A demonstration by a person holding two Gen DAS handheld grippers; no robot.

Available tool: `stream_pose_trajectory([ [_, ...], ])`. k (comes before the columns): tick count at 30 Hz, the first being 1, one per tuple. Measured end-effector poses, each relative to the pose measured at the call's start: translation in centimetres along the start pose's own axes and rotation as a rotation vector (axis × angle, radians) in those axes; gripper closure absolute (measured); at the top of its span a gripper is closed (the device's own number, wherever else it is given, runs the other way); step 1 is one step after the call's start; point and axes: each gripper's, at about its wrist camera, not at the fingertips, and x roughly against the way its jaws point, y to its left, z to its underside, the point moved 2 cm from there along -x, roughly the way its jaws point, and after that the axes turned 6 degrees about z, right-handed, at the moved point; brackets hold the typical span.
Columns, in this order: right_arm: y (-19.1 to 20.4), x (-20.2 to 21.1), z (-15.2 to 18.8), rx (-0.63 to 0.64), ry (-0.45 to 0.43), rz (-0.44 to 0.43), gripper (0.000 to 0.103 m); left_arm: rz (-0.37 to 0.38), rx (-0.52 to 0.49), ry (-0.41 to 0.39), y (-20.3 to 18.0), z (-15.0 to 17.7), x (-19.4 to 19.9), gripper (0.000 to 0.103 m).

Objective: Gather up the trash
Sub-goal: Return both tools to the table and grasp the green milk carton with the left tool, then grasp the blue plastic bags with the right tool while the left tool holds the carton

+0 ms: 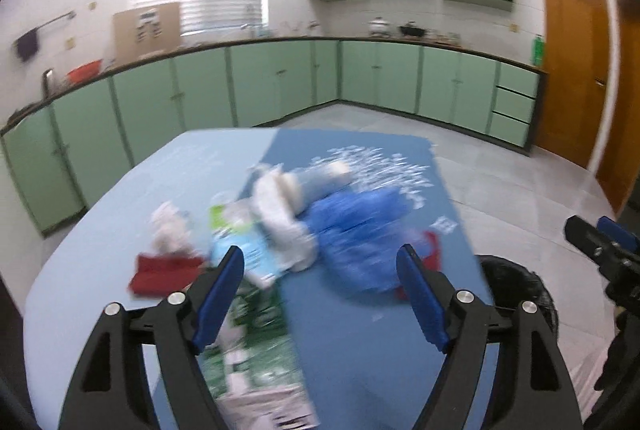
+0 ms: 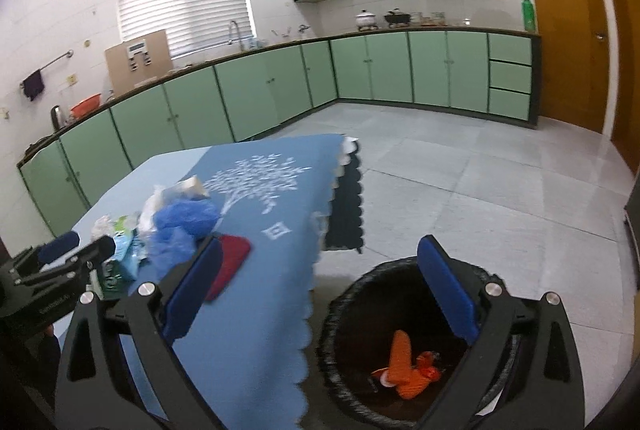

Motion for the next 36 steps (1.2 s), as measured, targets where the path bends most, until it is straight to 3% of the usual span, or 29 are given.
stream_pose_trajectory([
  [8,3.5,-1.1,1.1,0.032,0.028,-0.056,0.008,-0.069,0.055,0.026,3.1,2.4,-0.2,0.022],
  [27,5.7,-4.4,2.8,0.072,0.117,-0.104,0.008,-0.076,0.137,0.193,4.9,4.1,-4.7,0.021],
  [30,5.8,-4.8,2.9,0.072,0.13,-0.107,0.008,-0.07,0.14,0.217,5.0,4.4,-5.2,0.022],
  [33,5.9,-5.0,3.0,0.076,0.136,-0.11,0.008,-0.072,0.144,0.232,5.0,4.6,-5.5,0.033],
  [36,6.1,-5.1,3.0,0.083,0.137,-0.115,0.008,-0.067,0.146,0.226,5.1,4.5,-5.3,0.033],
])
